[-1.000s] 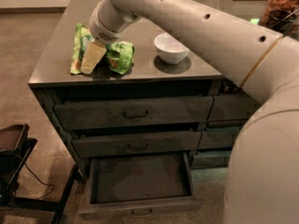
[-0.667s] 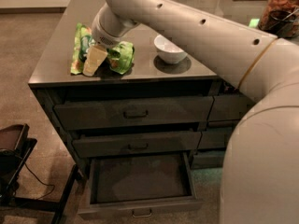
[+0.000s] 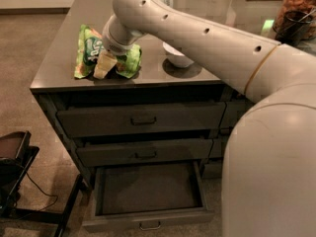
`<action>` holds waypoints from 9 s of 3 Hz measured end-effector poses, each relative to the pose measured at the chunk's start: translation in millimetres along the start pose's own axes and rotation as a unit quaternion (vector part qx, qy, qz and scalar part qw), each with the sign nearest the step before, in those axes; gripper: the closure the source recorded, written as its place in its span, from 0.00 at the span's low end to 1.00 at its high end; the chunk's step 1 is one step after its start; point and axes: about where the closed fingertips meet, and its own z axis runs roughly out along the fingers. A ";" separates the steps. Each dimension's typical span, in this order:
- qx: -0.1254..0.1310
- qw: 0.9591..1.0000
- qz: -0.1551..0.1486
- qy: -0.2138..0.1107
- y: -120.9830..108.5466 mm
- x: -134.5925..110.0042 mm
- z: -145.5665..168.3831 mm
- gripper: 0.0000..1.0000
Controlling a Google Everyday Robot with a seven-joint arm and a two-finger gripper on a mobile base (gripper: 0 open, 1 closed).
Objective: Place green rice chip bag into bottom drawer
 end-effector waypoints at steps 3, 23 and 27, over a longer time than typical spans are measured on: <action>-0.010 1.000 -0.008 -0.018 7.2 1.8 -7.8 0.87; -0.253 0.966 0.034 -0.037 378.5 488.6 302.7 1.00; -0.242 0.968 0.031 -0.054 366.2 508.2 321.3 0.36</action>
Offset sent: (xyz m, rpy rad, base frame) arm 0.0001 0.0000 -0.0002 -0.0003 0.0001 -0.0001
